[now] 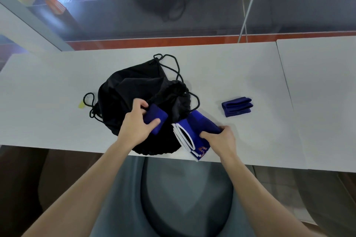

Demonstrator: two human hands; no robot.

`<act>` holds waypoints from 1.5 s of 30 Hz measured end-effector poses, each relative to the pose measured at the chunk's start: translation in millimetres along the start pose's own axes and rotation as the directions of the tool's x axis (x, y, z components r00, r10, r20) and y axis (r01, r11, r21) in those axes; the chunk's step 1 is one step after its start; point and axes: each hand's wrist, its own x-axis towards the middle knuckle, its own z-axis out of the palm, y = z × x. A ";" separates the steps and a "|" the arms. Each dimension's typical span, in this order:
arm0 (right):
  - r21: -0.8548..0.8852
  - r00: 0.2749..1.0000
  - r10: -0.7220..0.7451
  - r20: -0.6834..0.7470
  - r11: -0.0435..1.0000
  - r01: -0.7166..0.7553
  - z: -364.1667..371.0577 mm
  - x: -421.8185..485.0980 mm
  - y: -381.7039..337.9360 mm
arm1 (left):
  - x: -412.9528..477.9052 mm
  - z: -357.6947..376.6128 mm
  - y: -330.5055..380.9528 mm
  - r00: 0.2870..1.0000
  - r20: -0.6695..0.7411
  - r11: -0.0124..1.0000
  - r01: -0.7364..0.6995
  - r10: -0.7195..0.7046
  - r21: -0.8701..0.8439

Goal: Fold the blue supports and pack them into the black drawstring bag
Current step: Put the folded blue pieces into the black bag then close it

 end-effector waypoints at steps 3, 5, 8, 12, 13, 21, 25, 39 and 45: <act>0.070 0.999 -0.035 0.041 0.997 0.032 -2.0 -4.4 4.8 | -16.6 -17.7 -3.7 0.966 -0.219 0.990 -0.127 0.138 0.063; 0.129 0.992 -0.104 0.074 0.987 0.094 -5.5 -8.7 3.1 | -19.5 -30.6 -10.7 0.924 -0.323 0.958 -0.120 0.203 0.260; 0.231 0.969 -0.211 0.127 0.957 0.178 -10.5 -13.4 -9.1 | -12.6 -39.2 -19.5 0.906 -0.396 0.931 0.005 0.151 0.366; 0.344 0.969 -0.160 0.190 0.935 0.087 -0.9 -12.6 -30.9 | 9.1 -20.6 -16.3 0.956 -0.291 0.867 0.123 0.026 0.482; 0.347 0.966 -0.145 0.212 0.936 0.064 3.3 -10.4 -34.5 | 14.5 -14.0 -17.7 0.964 -0.266 0.834 0.134 0.016 0.535; 0.194 0.900 -0.126 0.416 0.980 0.047 46.6 4.9 -69.8 | 25.3 -19.9 -33.3 0.961 -0.275 0.904 0.140 -0.026 0.403; 0.070 0.894 -0.077 0.441 0.996 0.051 77.9 13.0 -84.0 | 1.9 -33.0 -22.0 0.926 -0.377 0.970 0.093 -0.001 0.225; -0.519 0.910 -0.409 0.070 0.764 0.383 110.8 27.9 -85.9 | -30.5 -55.8 -3.4 0.953 -0.303 0.996 0.043 -0.016 0.082; -0.102 0.877 -0.441 0.189 0.880 0.464 71.8 -28.6 -72.4 | -46.0 -71.7 7.9 0.942 -0.334 0.866 -0.142 -0.031 -0.479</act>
